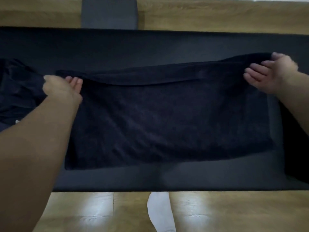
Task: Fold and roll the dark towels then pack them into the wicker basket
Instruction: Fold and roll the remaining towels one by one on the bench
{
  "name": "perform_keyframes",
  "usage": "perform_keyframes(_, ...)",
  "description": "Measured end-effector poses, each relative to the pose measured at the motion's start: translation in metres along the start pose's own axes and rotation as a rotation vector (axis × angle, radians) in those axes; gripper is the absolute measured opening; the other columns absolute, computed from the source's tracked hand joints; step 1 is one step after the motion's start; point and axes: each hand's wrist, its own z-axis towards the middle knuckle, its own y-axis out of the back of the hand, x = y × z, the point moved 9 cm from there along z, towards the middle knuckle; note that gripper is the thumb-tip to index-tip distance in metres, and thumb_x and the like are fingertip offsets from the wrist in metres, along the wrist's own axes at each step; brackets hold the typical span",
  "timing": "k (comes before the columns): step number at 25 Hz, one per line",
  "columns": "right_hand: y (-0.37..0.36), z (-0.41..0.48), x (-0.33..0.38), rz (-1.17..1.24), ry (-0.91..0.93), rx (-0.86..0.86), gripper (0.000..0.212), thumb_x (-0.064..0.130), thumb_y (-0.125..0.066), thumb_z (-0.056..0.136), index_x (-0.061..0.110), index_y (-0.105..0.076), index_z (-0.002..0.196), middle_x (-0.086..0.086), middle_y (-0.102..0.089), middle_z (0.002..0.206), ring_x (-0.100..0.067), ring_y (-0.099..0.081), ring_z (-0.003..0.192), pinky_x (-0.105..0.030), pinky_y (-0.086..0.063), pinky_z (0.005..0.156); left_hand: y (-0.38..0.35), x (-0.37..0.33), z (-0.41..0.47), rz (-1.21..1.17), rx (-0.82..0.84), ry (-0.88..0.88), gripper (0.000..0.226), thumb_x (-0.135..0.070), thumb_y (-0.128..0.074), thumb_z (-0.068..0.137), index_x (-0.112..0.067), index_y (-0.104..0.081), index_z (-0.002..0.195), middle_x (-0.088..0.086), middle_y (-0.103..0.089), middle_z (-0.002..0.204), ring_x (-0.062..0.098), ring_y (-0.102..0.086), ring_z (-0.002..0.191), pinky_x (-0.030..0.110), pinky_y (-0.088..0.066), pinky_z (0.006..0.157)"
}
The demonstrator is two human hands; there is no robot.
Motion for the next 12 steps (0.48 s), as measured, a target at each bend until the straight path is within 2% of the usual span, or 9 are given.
perform_keyframes(1, -0.014, -0.001, -0.002, -0.172, 0.074, 0.031, 0.052, 0.038, -0.045, 0.101, 0.013, -0.040, 0.146, -0.006, -0.060, 0.119, -0.023, -0.062, 0.111, -0.040, -0.058, 0.086, -0.011, 0.001, -0.010, 0.172, -0.006, -0.112, 0.043, -0.039, -0.031, 0.104, -0.012, -0.051, 0.131, 0.011, -0.059, 0.126, 0.025, -0.059, 0.113, 0.036, -0.049, 0.099)
perform_keyframes(2, -0.030, -0.008, 0.000, -0.433, 0.229, 0.031, 0.052, 0.039, -0.051, 0.098, 0.014, -0.045, 0.144, -0.008, -0.059, 0.125, -0.024, -0.059, 0.117, -0.042, -0.053, 0.096, -0.025, 0.000, -0.024, 0.425, 0.001, -0.261, 0.036, -0.044, -0.041, 0.098, -0.017, -0.058, 0.115, 0.011, -0.064, 0.115, 0.026, -0.063, 0.105, 0.036, -0.050, 0.096)
perform_keyframes(3, -0.052, -0.016, 0.000, -0.718, 0.453, 0.042, 0.053, 0.038, -0.055, 0.096, 0.013, -0.049, 0.142, -0.010, -0.058, 0.132, -0.025, -0.055, 0.124, -0.042, -0.046, 0.105, -0.044, 0.003, -0.038, 0.700, 0.064, -0.451, 0.033, -0.047, -0.048, 0.094, -0.019, -0.060, 0.108, 0.011, -0.066, 0.116, 0.026, -0.063, 0.107, 0.035, -0.048, 0.097)
perform_keyframes(4, -0.082, -0.029, -0.012, -0.978, 0.656, 0.124, 0.054, 0.038, -0.054, 0.095, 0.012, -0.049, 0.143, -0.012, -0.053, 0.141, -0.027, -0.049, 0.131, -0.040, -0.038, 0.111, -0.067, 0.018, -0.053, 0.972, 0.206, -0.618, 0.037, -0.046, -0.052, 0.093, -0.019, -0.061, 0.117, 0.010, -0.063, 0.127, 0.024, -0.058, 0.118, 0.032, -0.041, 0.104)
perform_keyframes(5, -0.111, -0.041, -0.035, -1.175, 0.800, 0.242, 0.057, 0.039, -0.052, 0.097, 0.014, -0.044, 0.147, -0.012, -0.043, 0.151, -0.028, -0.039, 0.140, -0.040, -0.031, 0.116, -0.087, 0.047, -0.064, 1.228, 0.397, -0.728, 0.045, -0.047, -0.052, 0.095, -0.019, -0.055, 0.132, 0.009, -0.052, 0.143, 0.022, -0.047, 0.133, 0.033, -0.032, 0.113)
perform_keyframes(6, -0.136, -0.050, -0.059, -1.317, 0.851, 0.353, 0.058, 0.042, -0.047, 0.099, 0.018, -0.035, 0.151, -0.009, -0.029, 0.159, -0.027, -0.027, 0.146, -0.043, -0.023, 0.118, -0.097, 0.078, -0.068, 1.476, 0.543, -0.785, 0.056, -0.050, -0.049, 0.097, -0.022, -0.042, 0.145, 0.008, -0.034, 0.157, 0.023, -0.030, 0.145, 0.040, -0.019, 0.120)
perform_keyframes(7, -0.153, -0.053, -0.082, -1.427, 0.852, 0.413, 0.060, 0.045, -0.041, 0.102, 0.023, -0.025, 0.155, -0.004, -0.015, 0.164, -0.025, -0.013, 0.150, -0.047, -0.015, 0.119, -0.099, 0.102, -0.064, 1.684, 0.608, -0.819, 0.064, -0.055, -0.043, 0.098, -0.026, -0.028, 0.153, 0.006, -0.015, 0.165, 0.024, -0.012, 0.151, 0.048, -0.006, 0.122)
perform_keyframes(9, -0.164, -0.043, -0.112, -1.599, 0.840, 0.392, 0.063, 0.053, -0.027, 0.102, 0.031, -0.005, 0.157, 0.005, 0.005, 0.165, -0.019, 0.006, 0.152, -0.050, 0.001, 0.121, -0.095, 0.116, -0.049, 1.908, 0.561, -0.895, 0.071, -0.061, -0.031, 0.099, -0.028, -0.008, 0.158, -0.001, 0.006, 0.166, 0.024, 0.008, 0.152, 0.056, 0.005, 0.120)
perform_keyframes(12, -0.153, -0.027, -0.115, -1.661, 0.949, 0.289, 0.068, 0.063, -0.014, 0.099, 0.032, 0.003, 0.156, 0.012, 0.010, 0.164, -0.015, 0.012, 0.151, -0.050, 0.009, 0.120, -0.082, 0.098, -0.023, 1.940, 0.409, -0.954, 0.077, -0.068, -0.015, 0.096, -0.024, 0.003, 0.158, -0.004, 0.010, 0.166, 0.020, 0.012, 0.152, 0.053, 0.008, 0.121)
